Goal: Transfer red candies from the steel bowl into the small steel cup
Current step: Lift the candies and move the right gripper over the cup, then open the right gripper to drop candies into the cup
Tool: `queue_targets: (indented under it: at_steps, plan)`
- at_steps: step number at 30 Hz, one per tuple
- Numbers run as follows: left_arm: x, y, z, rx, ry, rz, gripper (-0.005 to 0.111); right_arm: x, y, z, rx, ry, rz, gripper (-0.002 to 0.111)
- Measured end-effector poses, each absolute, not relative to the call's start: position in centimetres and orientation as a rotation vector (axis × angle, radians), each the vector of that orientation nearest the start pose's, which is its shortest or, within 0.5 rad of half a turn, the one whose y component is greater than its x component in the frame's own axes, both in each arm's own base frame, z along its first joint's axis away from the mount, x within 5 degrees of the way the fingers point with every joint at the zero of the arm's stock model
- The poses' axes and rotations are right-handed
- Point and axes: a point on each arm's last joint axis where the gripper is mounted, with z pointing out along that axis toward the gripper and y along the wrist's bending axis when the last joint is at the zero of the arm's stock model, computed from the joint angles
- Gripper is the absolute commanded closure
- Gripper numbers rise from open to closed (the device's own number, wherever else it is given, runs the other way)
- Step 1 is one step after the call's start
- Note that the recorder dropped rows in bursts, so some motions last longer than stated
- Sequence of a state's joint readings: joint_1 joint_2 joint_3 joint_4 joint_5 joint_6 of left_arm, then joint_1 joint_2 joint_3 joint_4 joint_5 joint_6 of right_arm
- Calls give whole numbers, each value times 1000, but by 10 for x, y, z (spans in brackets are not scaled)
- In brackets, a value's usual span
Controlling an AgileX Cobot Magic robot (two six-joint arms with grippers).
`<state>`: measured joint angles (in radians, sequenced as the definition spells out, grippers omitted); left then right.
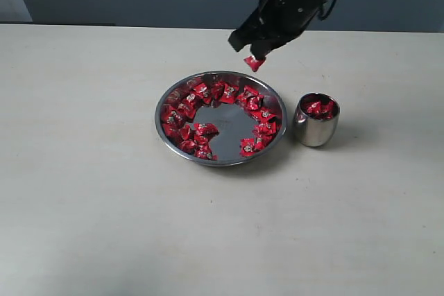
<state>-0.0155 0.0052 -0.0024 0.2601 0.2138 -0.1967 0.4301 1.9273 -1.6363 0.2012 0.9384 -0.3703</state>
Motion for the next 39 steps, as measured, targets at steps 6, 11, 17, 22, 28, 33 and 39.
queue_targets:
  at_steps: [6, 11, 17, 22, 28, 33, 39]
  plan:
    - [56, 4, 195, 21, 1693, 78, 106, 377, 153, 280, -868, 2617, 248, 109]
    - [56, 4, 195, 21, 1693, 78, 106, 375, 136, 281, -846, 2695, 210, 109]
    - [56, 4, 195, 21, 1693, 78, 106, 376, 126, 279, -811, 2746, 128, 109]
    - [56, 4, 195, 21, 1693, 78, 106, 375, 124, 279, -818, 2763, 95, 109]
    - [56, 4, 195, 21, 1693, 78, 106, 375, 122, 279, -797, 2774, 66, 109]
    - [56, 4, 195, 21, 1693, 78, 106, 378, 122, 266, -808, 2817, 60, 109]
    - [56, 4, 195, 21, 1693, 78, 106, 385, 125, 244, -810, 2877, 59, 109]
